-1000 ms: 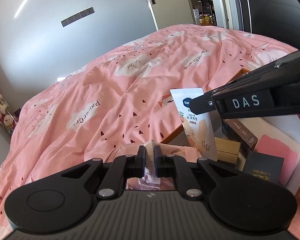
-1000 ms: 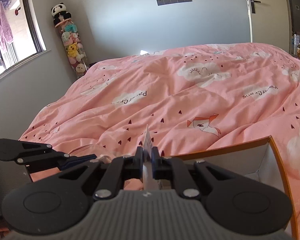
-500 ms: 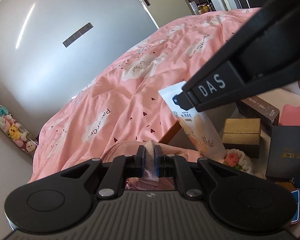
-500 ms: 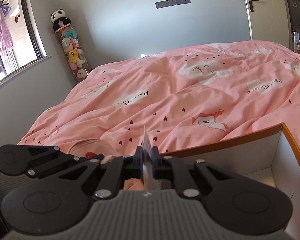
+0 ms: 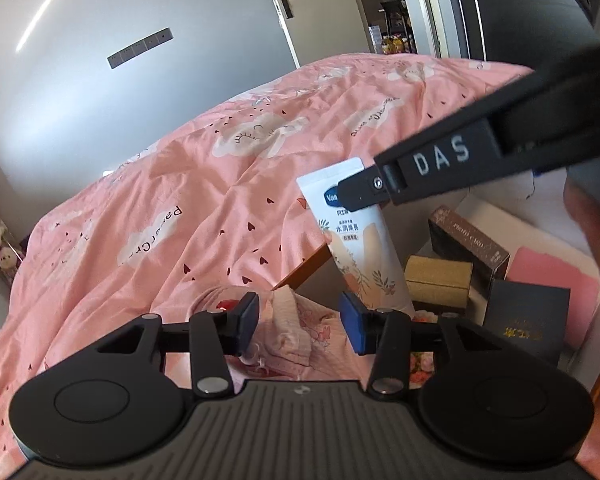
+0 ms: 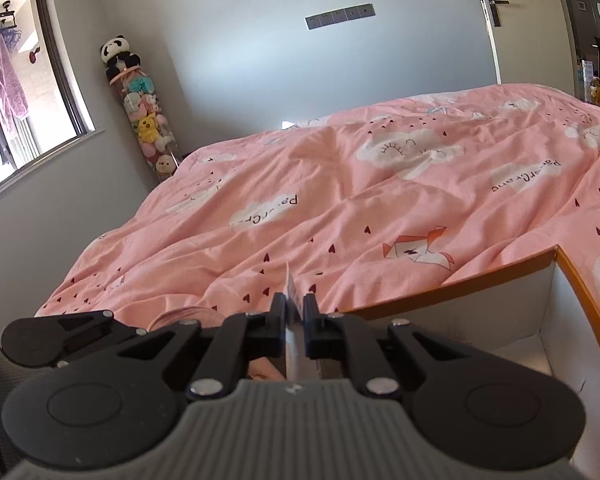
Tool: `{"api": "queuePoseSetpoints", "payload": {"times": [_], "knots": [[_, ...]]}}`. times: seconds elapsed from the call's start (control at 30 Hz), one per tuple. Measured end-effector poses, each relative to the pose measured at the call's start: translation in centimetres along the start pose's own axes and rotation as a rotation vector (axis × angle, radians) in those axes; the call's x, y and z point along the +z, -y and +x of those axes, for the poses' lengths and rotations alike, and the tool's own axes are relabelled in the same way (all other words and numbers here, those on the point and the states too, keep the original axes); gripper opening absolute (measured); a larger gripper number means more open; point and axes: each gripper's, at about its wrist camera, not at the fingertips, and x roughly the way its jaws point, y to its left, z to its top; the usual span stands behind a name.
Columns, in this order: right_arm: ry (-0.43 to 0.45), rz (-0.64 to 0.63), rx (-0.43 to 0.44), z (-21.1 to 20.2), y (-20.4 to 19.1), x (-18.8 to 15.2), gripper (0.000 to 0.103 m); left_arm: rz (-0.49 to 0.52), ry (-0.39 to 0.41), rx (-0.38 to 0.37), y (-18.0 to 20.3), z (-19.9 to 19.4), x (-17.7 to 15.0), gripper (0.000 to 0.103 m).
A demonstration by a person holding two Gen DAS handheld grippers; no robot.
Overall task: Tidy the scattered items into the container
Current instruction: 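Carry the tube with the right gripper toward the orange box while the left gripper carries the pouch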
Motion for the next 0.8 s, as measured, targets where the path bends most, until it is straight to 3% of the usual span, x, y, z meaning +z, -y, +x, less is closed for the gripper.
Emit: {"api": "queuePoseSetpoints", "payload": {"times": [0.17, 0.33, 0.43, 0.5, 0.57, 0.6, 0.63, 0.73, 0.8], "knots": [[0.004, 0.002, -0.001, 0.9, -0.8, 0.0, 0.009, -0.126, 0.017, 0.004, -2.6, -1.8, 0.5, 0.052], [0.000, 0.003, 0.021, 0.8, -1.2, -0.1, 0.009, -0.259, -0.045, 0.018, -5.6, -2.4, 0.4, 0.062], [-0.009, -0.003, 0.017, 1.2, -1.4, -0.2, 0.009, -0.369, -0.090, -0.015, -7.4, -2.1, -0.1, 0.067], [-0.014, -0.002, 0.018, 1.4, -1.5, -0.3, 0.009, -0.447, -0.129, -0.077, -8.4, -1.7, -0.5, 0.067], [-0.018, -0.010, 0.019, 1.6, -1.8, -0.4, 0.009, -0.500, -0.151, -0.118, -9.0, -1.2, -0.8, 0.059], [-0.020, -0.013, 0.018, 1.6, -1.8, -0.4, 0.009, -0.516, -0.154, -0.140, -9.1, -1.1, -0.9, 0.041], [-0.019, -0.015, 0.017, 1.5, -1.8, -0.5, 0.009, -0.528, -0.160, -0.156, -9.2, -1.0, -0.9, 0.034], [-0.016, 0.000, 0.016, 1.4, -1.5, -0.5, 0.009, -0.507, -0.123, -0.138, -8.5, -1.3, -0.7, 0.029], [-0.003, 0.010, 0.012, 1.1, -1.2, -0.5, 0.009, -0.469, -0.054, -0.125, -7.4, -1.9, -0.6, 0.028]]}}
